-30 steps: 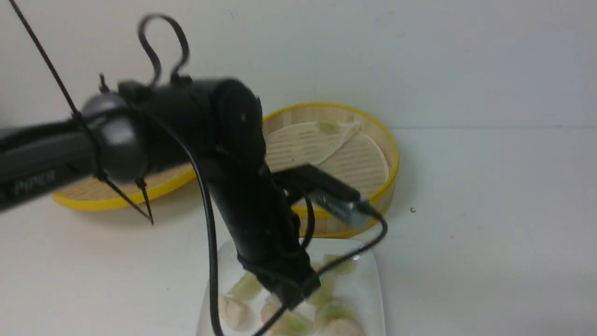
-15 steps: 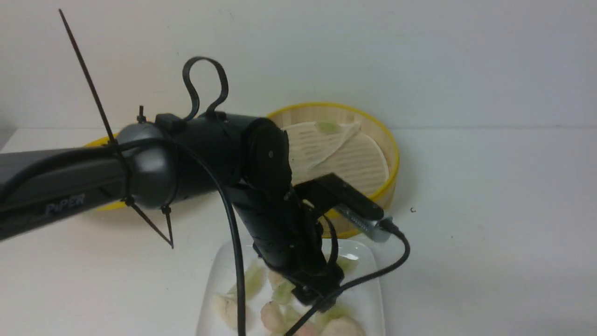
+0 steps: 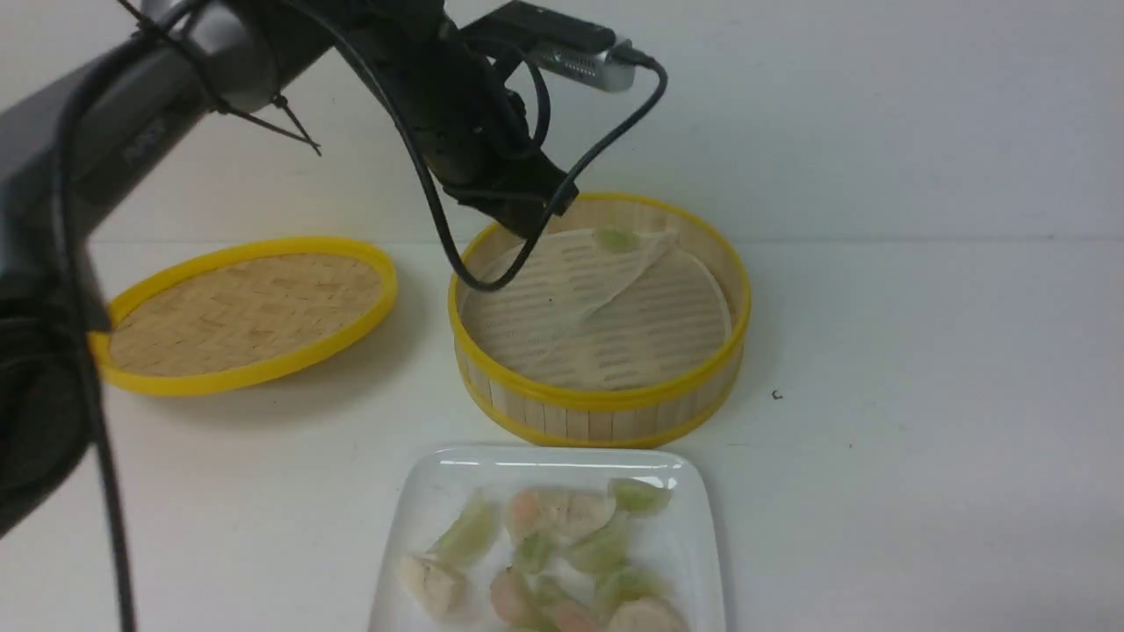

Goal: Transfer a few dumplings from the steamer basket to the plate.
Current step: Use the left arm to grab a dumpling from the steamer

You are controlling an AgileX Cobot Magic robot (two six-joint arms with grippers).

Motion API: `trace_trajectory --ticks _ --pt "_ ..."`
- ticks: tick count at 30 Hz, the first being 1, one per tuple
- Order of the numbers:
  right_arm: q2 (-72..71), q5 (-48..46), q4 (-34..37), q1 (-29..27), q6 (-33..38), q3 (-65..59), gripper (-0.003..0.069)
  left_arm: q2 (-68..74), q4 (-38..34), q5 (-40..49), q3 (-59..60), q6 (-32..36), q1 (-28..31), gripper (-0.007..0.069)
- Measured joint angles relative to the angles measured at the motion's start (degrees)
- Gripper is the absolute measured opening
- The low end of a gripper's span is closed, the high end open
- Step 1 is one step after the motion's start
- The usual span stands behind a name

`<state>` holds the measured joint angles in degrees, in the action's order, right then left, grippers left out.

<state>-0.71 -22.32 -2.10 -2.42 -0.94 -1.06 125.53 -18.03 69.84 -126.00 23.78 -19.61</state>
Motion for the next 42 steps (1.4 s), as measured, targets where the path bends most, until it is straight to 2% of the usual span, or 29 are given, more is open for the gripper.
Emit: trace_trajectory --ticks 2,7,10,14,18,20,21,24,29,32,37,38,40,42 --pt "0.0 0.0 0.0 0.0 0.0 0.0 -0.0015 3.2 -1.35 0.38 -4.49 1.24 0.5 -0.0006" --pt "0.0 0.0 0.0 0.0 0.0 0.0 -0.0015 13.33 -3.1 0.05 -14.67 10.91 0.7 -0.0006" --pt "0.0 0.0 0.0 0.0 0.0 0.0 -0.0015 16.02 -3.76 -3.96 -15.92 16.76 0.4 0.0006" --pt "0.0 0.0 0.0 0.0 0.0 0.0 -0.0015 18.57 -4.31 -9.63 -16.05 20.89 0.29 0.0062" --pt "0.0 0.0 0.0 0.0 0.0 0.0 -0.0015 21.46 -4.64 -14.86 -16.05 26.47 0.29 0.0163" --pt "0.0 0.0 0.0 0.0 0.0 0.0 -0.0015 23.24 -5.81 -16.76 -16.05 31.0 0.29 0.0274" --pt "0.0 0.0 0.0 0.0 0.0 0.0 -0.0015 23.35 -5.94 -16.85 -16.05 31.0 0.26 0.0283" --pt "0.0 0.0 0.0 0.0 0.0 0.0 -0.0015 25.02 -6.99 -19.55 -16.05 36.23 0.08 0.0413" --pt "0.0 0.0 0.0 0.0 0.0 0.0 -0.0015 26.51 -7.43 -20.98 -16.25 37.32 -0.25 0.047" --pt "0.0 0.0 0.0 0.0 0.0 0.0 -0.0015 26.62 -6.58 -19.06 -16.53 32.61 -0.24 0.0431" --pt "0.0 0.0 0.0 0.0 0.0 0.0 -0.0015 25.41 -1.35 -9.99 -16.65 20.94 -0.47 0.0169" --pt "0.0 0.0 0.0 0.0 0.0 0.0 -0.0015 25.04 -0.17 -7.6 -16.79 18.92 -0.52 0.009" --pt "0.0 0.0 0.0 0.0 0.0 0.0 -0.0015 24.58 1.53 -3.97 -16.9 17.41 -0.59 0.0026" --pt "0.0 0.0 0.0 0.0 0.0 0.0 -0.0015 24.47 1.84 -3.12 -16.9 17.08 -0.59 0.0009"
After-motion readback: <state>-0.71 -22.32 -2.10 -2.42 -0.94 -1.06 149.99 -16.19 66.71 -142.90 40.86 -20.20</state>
